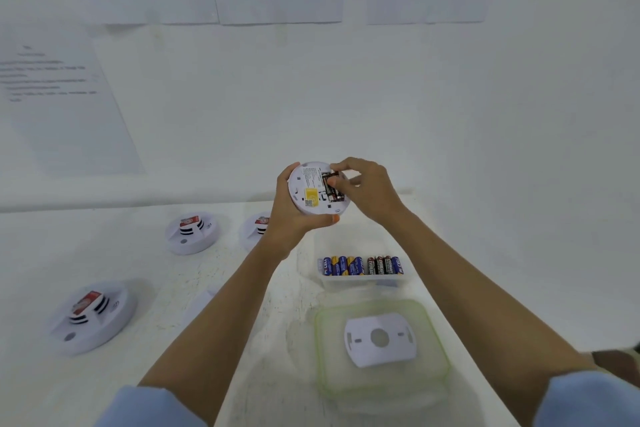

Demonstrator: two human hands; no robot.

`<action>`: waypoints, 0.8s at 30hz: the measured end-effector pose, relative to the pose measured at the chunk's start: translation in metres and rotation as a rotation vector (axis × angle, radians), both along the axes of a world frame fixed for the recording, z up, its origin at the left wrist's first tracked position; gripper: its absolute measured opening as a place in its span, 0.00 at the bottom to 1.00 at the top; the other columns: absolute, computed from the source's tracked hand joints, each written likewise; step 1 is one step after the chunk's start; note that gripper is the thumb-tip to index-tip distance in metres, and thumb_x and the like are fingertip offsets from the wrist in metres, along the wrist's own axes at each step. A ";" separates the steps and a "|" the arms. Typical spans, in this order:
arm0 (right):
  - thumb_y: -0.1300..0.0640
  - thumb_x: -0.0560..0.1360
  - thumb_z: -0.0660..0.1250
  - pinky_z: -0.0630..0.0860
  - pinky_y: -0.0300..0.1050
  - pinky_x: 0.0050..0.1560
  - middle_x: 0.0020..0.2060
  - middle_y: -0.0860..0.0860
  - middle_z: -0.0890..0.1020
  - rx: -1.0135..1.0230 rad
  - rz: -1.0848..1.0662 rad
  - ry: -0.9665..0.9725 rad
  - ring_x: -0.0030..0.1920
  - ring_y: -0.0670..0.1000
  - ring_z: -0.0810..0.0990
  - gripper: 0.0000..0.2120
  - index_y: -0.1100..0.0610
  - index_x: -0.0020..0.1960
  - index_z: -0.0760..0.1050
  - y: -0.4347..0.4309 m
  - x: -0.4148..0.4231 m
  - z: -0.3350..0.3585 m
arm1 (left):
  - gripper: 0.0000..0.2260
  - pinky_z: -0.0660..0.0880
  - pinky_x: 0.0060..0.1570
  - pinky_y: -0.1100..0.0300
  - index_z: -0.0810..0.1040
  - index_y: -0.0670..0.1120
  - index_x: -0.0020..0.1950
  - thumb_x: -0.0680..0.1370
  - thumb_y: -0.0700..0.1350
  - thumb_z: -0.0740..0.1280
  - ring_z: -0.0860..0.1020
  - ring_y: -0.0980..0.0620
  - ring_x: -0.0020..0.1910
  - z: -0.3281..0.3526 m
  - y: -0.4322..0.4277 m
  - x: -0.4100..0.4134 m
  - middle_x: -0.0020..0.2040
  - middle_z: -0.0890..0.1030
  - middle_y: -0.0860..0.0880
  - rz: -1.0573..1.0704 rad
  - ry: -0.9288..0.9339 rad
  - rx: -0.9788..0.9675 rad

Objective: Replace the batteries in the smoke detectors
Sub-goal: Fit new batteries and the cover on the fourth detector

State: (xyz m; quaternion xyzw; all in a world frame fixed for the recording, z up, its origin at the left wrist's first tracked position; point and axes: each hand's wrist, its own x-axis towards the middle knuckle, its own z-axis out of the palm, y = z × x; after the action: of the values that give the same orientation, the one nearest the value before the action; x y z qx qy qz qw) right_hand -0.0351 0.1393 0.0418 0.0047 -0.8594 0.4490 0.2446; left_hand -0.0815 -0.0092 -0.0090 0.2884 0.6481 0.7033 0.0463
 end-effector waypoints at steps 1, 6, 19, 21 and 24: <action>0.62 0.74 0.68 0.75 0.28 0.35 0.51 0.56 0.79 -0.025 0.002 -0.011 0.40 0.50 0.78 0.10 0.62 0.55 0.78 -0.002 0.004 -0.002 | 0.46 0.78 0.51 0.60 0.59 0.47 0.69 0.56 0.36 0.78 0.75 0.57 0.57 0.000 0.000 0.003 0.61 0.72 0.50 -0.002 -0.002 0.000; 0.60 0.77 0.63 0.74 0.40 0.51 0.55 0.59 0.79 0.164 -0.041 -0.059 0.54 0.55 0.77 0.12 0.64 0.56 0.79 -0.006 0.018 -0.014 | 0.42 0.78 0.49 0.62 0.60 0.49 0.67 0.58 0.34 0.75 0.76 0.63 0.54 -0.006 0.000 0.021 0.58 0.73 0.54 0.002 -0.001 -0.004; 0.66 0.72 0.68 0.77 0.43 0.54 0.57 0.54 0.78 -0.127 0.182 -0.229 0.53 0.52 0.79 0.17 0.59 0.60 0.74 -0.001 0.080 -0.021 | 0.44 0.75 0.43 0.72 0.61 0.46 0.65 0.56 0.28 0.77 0.74 0.70 0.51 -0.012 -0.027 0.070 0.58 0.71 0.54 -0.020 0.054 -0.097; 0.67 0.69 0.71 0.77 0.40 0.52 0.54 0.53 0.78 -0.153 0.217 -0.247 0.50 0.50 0.78 0.20 0.58 0.59 0.72 0.003 0.096 -0.021 | 0.44 0.74 0.45 0.73 0.60 0.43 0.67 0.57 0.25 0.77 0.73 0.72 0.51 -0.018 -0.033 0.083 0.58 0.69 0.55 -0.008 0.050 -0.118; 0.70 0.66 0.73 0.75 0.34 0.45 0.47 0.53 0.78 -0.065 0.186 -0.285 0.41 0.47 0.76 0.18 0.58 0.53 0.75 0.012 0.118 -0.027 | 0.46 0.73 0.48 0.72 0.59 0.43 0.68 0.55 0.31 0.78 0.72 0.70 0.54 -0.028 -0.043 0.102 0.59 0.69 0.56 -0.007 0.042 -0.154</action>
State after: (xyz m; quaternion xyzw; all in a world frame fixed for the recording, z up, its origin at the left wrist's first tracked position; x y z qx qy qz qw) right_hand 0.0825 0.1510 0.0151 0.0126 -0.8663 0.4932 0.0776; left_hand 0.0207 -0.0521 -0.0368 0.3007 0.7001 0.6451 0.0572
